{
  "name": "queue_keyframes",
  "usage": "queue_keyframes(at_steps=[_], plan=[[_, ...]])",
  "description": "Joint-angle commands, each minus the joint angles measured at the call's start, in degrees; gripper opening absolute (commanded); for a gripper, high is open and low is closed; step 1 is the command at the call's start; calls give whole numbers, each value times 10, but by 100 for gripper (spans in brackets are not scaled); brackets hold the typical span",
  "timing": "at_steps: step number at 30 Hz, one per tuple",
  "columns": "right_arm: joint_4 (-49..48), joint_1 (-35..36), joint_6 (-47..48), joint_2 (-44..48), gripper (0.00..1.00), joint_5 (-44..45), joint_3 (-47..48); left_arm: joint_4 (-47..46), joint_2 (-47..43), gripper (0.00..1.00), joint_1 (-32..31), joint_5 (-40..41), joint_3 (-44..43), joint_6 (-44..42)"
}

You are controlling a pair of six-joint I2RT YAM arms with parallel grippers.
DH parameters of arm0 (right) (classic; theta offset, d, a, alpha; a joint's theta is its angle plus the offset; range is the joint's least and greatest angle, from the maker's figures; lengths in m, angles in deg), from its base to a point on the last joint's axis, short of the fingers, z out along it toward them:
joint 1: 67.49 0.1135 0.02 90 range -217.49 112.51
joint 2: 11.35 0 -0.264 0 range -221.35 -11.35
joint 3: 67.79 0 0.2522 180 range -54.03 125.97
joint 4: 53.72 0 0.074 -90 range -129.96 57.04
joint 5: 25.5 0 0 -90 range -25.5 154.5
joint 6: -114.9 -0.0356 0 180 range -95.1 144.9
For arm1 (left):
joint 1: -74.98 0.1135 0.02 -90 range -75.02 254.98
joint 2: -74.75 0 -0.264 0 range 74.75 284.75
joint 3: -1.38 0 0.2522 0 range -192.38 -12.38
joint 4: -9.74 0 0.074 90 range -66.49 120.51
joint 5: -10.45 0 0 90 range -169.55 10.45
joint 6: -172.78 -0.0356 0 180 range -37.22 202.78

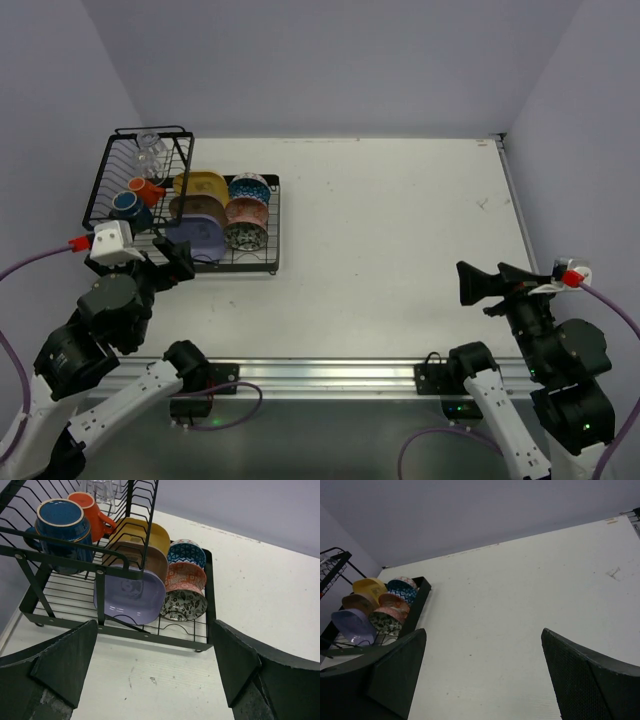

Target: Unload the mixed dishes from the dish rack

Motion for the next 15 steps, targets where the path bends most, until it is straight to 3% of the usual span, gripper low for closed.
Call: queue_keyframes(at_steps=[1, 4, 9, 13, 15], plan=[[-25, 2, -14, -7, 99, -5, 2, -31, 1, 100, -1, 0, 9, 18], [-40, 3, -20, 5, 99, -20, -4, -52, -10, 100, -1, -32, 21, 39], [-62, 3, -39, 11, 99, -59, -18, -149, -33, 100, -1, -152, 70, 96], [-111, 3, -71, 34, 99, -183, -48, -191, 19, 100, -1, -214, 110, 176], [-131, 3, -86, 37, 99, -196, -54, -212, 73, 100, -1, -243, 124, 238]])
